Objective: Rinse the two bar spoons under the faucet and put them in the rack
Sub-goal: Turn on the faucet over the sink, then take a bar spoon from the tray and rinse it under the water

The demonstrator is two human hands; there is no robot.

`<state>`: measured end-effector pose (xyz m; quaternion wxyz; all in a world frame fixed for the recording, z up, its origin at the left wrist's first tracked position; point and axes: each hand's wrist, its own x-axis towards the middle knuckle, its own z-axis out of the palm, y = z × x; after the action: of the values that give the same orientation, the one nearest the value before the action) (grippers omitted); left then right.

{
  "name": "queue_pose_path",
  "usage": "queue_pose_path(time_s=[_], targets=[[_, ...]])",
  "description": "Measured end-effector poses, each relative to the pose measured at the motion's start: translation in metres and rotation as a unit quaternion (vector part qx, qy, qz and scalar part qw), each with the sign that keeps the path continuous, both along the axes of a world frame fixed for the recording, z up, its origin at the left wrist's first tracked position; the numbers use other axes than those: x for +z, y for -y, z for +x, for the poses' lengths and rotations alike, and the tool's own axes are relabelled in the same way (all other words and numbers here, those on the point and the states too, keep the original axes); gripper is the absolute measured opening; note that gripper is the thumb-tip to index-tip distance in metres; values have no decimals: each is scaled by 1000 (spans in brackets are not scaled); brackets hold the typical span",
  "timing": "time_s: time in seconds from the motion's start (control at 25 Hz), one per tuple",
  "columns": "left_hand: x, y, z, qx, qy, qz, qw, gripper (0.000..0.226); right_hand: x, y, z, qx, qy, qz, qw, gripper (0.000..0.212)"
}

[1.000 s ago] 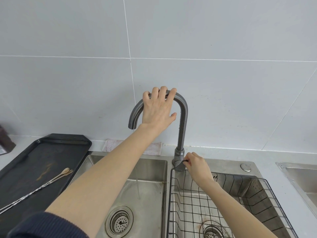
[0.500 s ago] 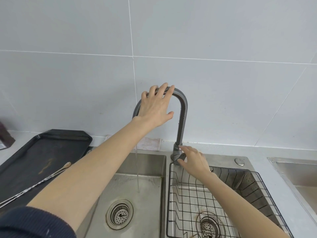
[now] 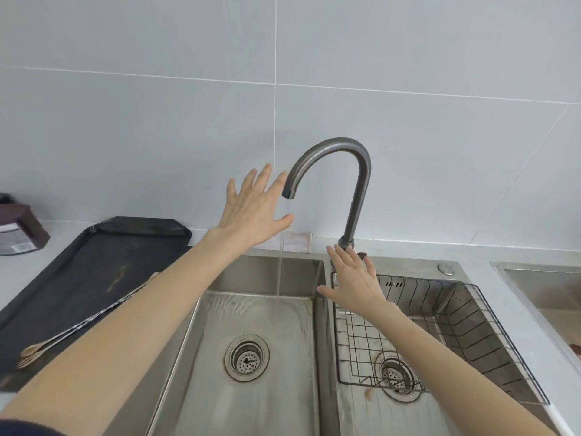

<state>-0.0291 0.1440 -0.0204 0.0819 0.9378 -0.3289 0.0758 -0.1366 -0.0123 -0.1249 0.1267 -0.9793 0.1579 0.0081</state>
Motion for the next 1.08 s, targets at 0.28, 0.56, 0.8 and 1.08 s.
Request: queue_pose_path(time_s=[0.28, 0.56, 0.8, 1.08], targets=[[-35, -75, 12, 4, -54, 14, 998, 66, -3, -59, 4, -4, 10, 19, 1000, 73], [-64, -132, 27, 3, -70, 1, 998, 62, -15, -113, 21, -3, 8, 47, 999, 66], [-85, -177, 49, 21, -105, 13, 994, 57, -28, -156, 49, 25, 2, 55, 998, 58], [-125, -227, 80, 73, -189, -1, 979, 51, -41, -208, 101, 70, -28, 75, 994, 43]])
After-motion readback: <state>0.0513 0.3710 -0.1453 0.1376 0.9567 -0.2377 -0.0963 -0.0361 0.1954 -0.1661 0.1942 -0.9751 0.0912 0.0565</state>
